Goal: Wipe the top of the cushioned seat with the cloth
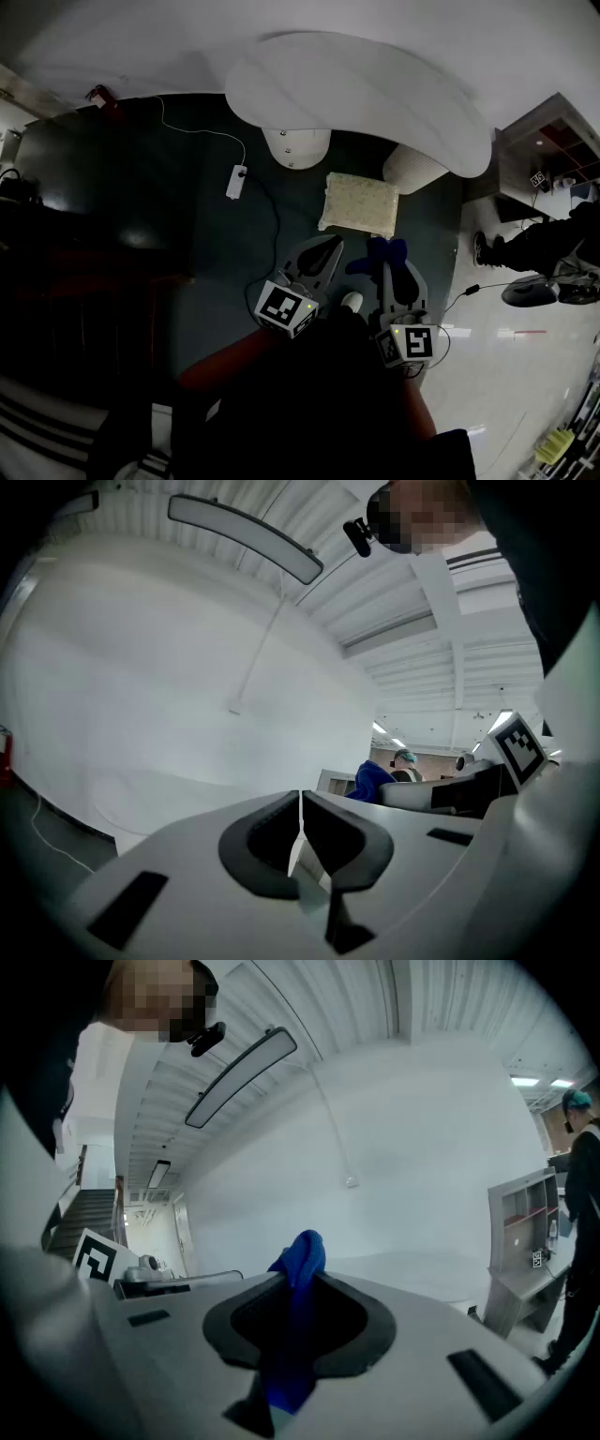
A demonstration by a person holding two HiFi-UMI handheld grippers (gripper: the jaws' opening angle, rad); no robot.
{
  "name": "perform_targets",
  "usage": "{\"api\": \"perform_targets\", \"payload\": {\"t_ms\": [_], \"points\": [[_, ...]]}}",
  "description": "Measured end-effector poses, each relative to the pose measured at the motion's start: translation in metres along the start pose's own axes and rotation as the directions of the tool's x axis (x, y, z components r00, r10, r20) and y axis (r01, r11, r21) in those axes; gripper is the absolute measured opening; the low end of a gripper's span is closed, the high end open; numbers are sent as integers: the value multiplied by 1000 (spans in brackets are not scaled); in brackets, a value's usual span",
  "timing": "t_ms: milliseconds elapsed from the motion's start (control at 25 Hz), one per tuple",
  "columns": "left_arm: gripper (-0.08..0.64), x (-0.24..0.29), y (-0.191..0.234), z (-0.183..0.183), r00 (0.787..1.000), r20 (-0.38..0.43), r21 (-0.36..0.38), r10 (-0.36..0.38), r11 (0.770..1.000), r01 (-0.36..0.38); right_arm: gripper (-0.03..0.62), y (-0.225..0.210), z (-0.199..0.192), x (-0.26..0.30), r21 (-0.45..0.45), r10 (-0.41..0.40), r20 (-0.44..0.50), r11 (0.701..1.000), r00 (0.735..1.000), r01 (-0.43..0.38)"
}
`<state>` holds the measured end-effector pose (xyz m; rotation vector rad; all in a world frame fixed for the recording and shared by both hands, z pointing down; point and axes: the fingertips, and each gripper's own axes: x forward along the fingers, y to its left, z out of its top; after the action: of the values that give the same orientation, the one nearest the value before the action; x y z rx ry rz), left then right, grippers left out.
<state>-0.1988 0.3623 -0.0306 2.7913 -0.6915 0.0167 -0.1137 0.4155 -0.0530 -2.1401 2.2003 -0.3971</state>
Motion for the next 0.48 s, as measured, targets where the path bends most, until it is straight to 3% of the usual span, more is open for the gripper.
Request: {"api": "perform_targets", "payload": {"t_ms": [200,480], "points": [[22,-2,14,8,1000,-6,-73,-17,997,16,97,15,0,14,-12,13,-19,1000,1000,-13],[23,-24,29,12,996,31,-61,-81,995,83,98,30,-9,25,6,-39,-34,999,999,39]]}}
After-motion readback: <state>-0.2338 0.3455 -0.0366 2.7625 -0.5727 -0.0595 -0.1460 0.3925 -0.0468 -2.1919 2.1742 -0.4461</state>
